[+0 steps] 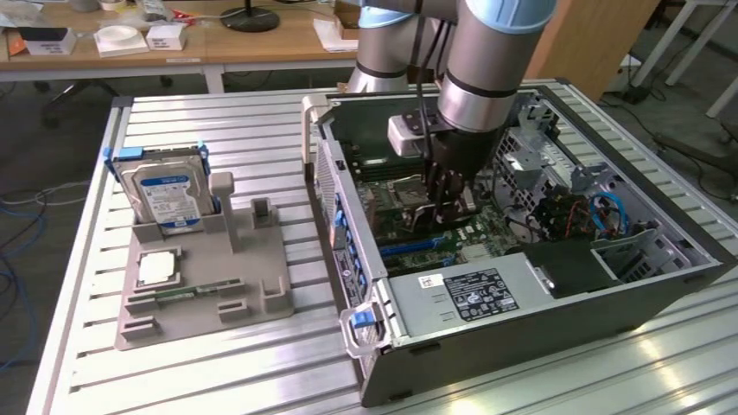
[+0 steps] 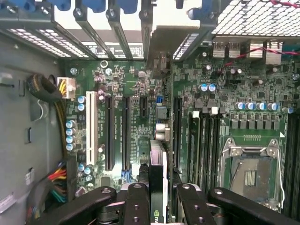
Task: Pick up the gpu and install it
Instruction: 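Insert the gpu into the slot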
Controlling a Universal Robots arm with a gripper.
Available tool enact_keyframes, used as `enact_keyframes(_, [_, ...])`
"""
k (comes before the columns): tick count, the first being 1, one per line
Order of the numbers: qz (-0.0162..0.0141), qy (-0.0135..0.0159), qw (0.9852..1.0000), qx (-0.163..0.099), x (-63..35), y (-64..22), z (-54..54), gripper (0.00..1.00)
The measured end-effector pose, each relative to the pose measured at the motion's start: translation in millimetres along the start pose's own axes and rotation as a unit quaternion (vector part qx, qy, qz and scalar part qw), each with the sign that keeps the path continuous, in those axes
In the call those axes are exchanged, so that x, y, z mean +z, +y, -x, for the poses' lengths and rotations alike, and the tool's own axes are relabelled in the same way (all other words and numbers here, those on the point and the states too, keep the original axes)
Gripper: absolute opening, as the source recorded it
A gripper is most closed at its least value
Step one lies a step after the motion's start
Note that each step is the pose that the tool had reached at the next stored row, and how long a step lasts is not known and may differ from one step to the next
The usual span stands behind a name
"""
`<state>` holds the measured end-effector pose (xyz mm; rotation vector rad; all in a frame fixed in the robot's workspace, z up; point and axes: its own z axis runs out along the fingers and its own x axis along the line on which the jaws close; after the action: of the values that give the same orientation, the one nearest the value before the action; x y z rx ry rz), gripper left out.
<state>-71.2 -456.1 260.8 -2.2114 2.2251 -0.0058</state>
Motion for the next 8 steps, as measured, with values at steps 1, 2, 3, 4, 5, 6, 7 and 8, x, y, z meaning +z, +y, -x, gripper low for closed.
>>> enact_keyframes(1, [0.0, 0.0002, 1.0, 0.0, 0.7, 1.4, 0.0, 0.27])
enact_keyframes(2, [0.0, 0.0005, 1.0, 0.0, 1.3, 2.5, 0.0, 0.27])
enact_keyframes(3, [0.0, 0.0006, 1.0, 0.0, 1.6, 3.3, -0.1, 0.27])
enact_keyframes(4, [0.0, 0.0006, 1.0, 0.0, 2.1, 3.8, 0.0, 0.27])
enact_keyframes(5, [-0.0001, 0.0005, 1.0, 0.0, 3.0, 4.2, 0.0, 0.27])
enact_keyframes(6, [-0.0001, 0.0005, 1.0, 0.0, 4.0, 4.3, 0.0, 0.27])
enact_keyframes(7, [0.0, 0.0006, 1.0, 0.0, 5.4, 4.3, 0.0, 0.27])
enact_keyframes(8, [0.0, 0.0005, 1.0, 0.0, 7.1, 4.4, 0.0, 0.27])
